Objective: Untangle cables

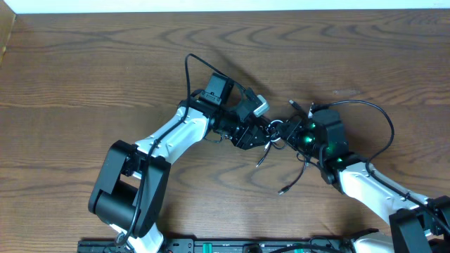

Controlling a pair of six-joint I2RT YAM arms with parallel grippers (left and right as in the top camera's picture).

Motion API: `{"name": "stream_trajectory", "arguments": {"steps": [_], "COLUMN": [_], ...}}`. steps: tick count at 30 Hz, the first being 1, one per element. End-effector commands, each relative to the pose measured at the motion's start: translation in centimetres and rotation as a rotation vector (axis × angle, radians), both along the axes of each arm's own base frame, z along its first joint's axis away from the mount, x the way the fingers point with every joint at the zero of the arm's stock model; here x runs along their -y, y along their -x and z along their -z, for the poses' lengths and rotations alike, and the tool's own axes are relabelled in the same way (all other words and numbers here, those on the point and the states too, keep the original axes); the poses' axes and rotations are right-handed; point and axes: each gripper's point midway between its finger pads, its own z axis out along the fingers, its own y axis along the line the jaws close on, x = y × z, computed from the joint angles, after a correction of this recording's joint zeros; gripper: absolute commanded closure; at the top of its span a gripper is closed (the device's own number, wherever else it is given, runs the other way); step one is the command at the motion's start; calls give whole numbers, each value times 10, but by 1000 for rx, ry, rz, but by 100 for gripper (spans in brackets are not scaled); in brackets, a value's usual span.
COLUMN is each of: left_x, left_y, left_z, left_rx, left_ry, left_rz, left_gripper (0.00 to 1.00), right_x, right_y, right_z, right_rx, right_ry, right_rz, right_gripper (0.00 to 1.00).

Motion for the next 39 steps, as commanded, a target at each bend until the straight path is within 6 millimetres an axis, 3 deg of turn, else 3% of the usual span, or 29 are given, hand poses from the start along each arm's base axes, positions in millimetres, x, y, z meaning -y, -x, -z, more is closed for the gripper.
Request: {"name": "stream_trajectory", "arguments": {"steps": [1, 10, 13, 14, 25, 27, 31, 34, 36, 39], "left_x": [1, 3, 3, 3, 7, 7, 5, 5, 5, 5], "left_y": [-5, -4, -4, -4, -2, -2, -5, -6, -6, -6], "left_z": [-7, -8, -8, -8, -8, -6, -3, -3, -3, -3], "left_rx": [60, 59, 59, 59, 64, 71, 87, 90, 90, 91], "left_ry": [-7, -4, -4, -4, -5, -17, -40, -42, -42, -42], "left_rz": [10, 10, 10, 10, 19, 17, 6, 5, 4, 4], "left_gripper": [44, 43, 27, 25, 25, 31, 67, 86, 92, 92], "right_x": [-15, -26, -27, -28, -36, -37, -39, -39, -39, -39], "right_y": [6, 7, 8, 8, 5, 7, 9, 9, 9, 10], "right_z": [-11, -25, -26, -26, -42, -44, -45, -44, -44, -42], "right_rx": [-11, 21, 18, 18, 64, 66, 63, 74, 84, 91], "right_ry": [-98, -161, -168, -169, -228, -237, -246, -234, -223, -208], "right_rz": [-85, -139, -145, -146, -175, -188, -204, -212, -221, -233], "right_gripper": [99, 99, 99, 99, 99, 99, 99, 99, 99, 99]}}
